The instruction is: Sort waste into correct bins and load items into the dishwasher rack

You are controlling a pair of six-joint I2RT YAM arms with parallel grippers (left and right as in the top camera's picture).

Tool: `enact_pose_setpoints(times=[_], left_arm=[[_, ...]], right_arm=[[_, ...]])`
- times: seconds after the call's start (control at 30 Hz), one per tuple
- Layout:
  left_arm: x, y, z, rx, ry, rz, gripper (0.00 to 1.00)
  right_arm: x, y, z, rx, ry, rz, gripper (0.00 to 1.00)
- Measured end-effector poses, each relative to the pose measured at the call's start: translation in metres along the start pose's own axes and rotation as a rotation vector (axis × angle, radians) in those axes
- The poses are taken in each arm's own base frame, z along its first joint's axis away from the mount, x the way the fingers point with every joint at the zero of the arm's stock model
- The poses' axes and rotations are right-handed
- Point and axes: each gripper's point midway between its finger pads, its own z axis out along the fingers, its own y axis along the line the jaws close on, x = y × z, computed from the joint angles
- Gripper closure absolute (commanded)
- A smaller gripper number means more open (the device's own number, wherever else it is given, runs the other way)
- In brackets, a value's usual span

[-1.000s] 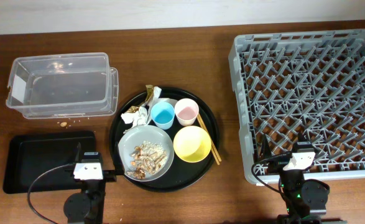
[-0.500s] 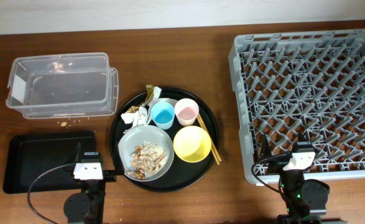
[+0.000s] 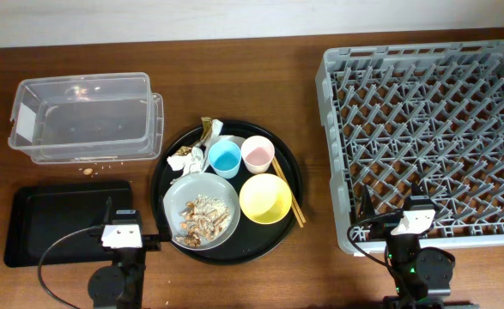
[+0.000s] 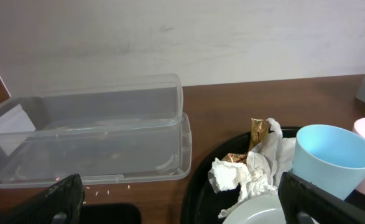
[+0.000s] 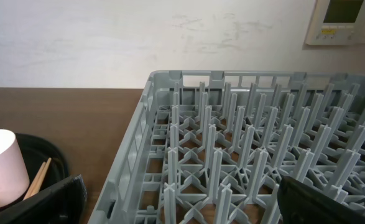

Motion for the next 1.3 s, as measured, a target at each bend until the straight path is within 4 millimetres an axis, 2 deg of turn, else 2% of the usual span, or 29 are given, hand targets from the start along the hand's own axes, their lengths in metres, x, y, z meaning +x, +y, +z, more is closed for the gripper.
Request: enact_pose_setpoints(times=[0.3,0.37,0.47,0.57,0.63,0.7,0.8,0.9,1.03,1.17,1.3], left_arm=[[0.000,0.000,0.000,0.000,0.000,0.000,0.01],[0.000,0.000,0.000,0.000,0.000,0.000,0.01],[0.000,0.000,0.000,0.000,0.000,0.000,0.01],[0.000,0.000,0.000,0.000,0.001,0.000,0.01],[0.000,0.000,0.000,0.000,0.001,0.000,0.01],[0.000,0.000,0.000,0.000,0.001,0.000,0.01],[0.000,0.000,0.000,0.000,0.001,0.000,0.01],[0.000,0.000,0.000,0.000,0.002,0.000,0.01],[0.000,0.000,0.000,0.000,0.002,0.000,0.01],[0.000,0.000,0.000,0.000,0.001,0.000,0.01],[0.000,0.000,0.000,0.000,0.002,0.000,0.01]], right_arm=[[0.000,0.000,0.000,-0.002,-0.002,0.001,0.01],[-0.005,0.006,0.000,-0.035,-0.020,0.025,0.01],[-0.015,0.040,-0.005,-0.237,-0.041,0.154,0.01],[-0.021,0.078,-0.020,-0.484,0.006,0.375,0.01],[-0.023,0.093,-0.029,-0.587,0.069,0.542,0.01],[-0.026,0.098,-0.032,-0.620,0.122,0.705,0.01],[-0.045,0.102,-0.038,-0.674,0.120,0.870,0.01],[-0.080,0.106,-0.052,-0.781,0.015,0.888,0.02],[-0.095,0.107,-0.059,-0.813,-0.013,0.914,0.02],[-0.122,0.104,-0.062,-0.796,-0.029,0.913,0.01],[-0.139,0.104,-0.050,-0.711,0.089,0.881,0.01]])
